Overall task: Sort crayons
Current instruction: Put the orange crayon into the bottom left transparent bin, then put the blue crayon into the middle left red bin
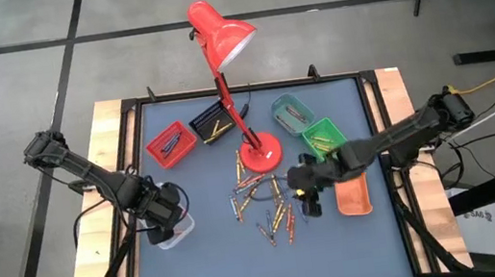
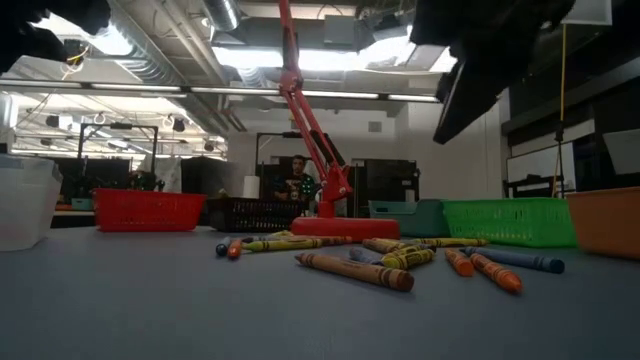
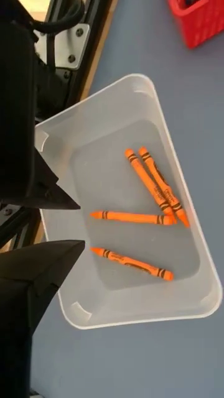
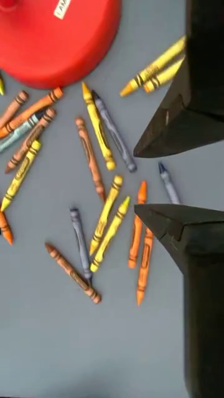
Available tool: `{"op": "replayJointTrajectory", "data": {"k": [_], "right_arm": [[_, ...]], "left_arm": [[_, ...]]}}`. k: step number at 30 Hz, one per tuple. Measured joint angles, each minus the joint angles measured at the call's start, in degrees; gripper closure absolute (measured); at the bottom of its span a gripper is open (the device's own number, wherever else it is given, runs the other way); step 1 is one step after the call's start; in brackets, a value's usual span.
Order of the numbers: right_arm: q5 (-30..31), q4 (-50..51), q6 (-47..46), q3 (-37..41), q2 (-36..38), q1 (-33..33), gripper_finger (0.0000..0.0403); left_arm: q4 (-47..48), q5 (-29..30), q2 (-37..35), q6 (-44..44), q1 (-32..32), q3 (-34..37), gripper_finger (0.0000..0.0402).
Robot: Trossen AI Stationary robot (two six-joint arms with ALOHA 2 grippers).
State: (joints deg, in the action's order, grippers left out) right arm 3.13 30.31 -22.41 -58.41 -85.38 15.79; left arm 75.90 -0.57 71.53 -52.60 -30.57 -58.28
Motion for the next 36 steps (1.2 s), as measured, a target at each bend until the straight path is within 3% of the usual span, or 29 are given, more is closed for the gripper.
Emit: {"op": "replayJointTrajectory", "data": {"k": [10, 14, 19, 36], "right_arm": [[8.6, 0.6, -17.7, 0.0, -1.9, 11.1, 0.0274], [13.7, -0.6, -25.7, 0.0, -5.7, 13.6, 0.0274], [14.4, -0.7, -32.4, 0.0, -10.7, 13.9, 0.0274], [14.5, -0.6, -35.0, 0.0, -18.7, 13.8, 0.0274]], "left_arm": [[-6.5, 7.3, 0.0, 0.0, 0.0, 0.0, 0.0315], [-10.5, 10.1, 0.0, 0.2, 0.0, 0.0, 0.0317], [-13.2, 10.5, 0.0, 0.2, 0.0, 0.0, 0.0315], [-13.8, 10.5, 0.0, 0.2, 0.0, 0.0, 0.0316]]}}
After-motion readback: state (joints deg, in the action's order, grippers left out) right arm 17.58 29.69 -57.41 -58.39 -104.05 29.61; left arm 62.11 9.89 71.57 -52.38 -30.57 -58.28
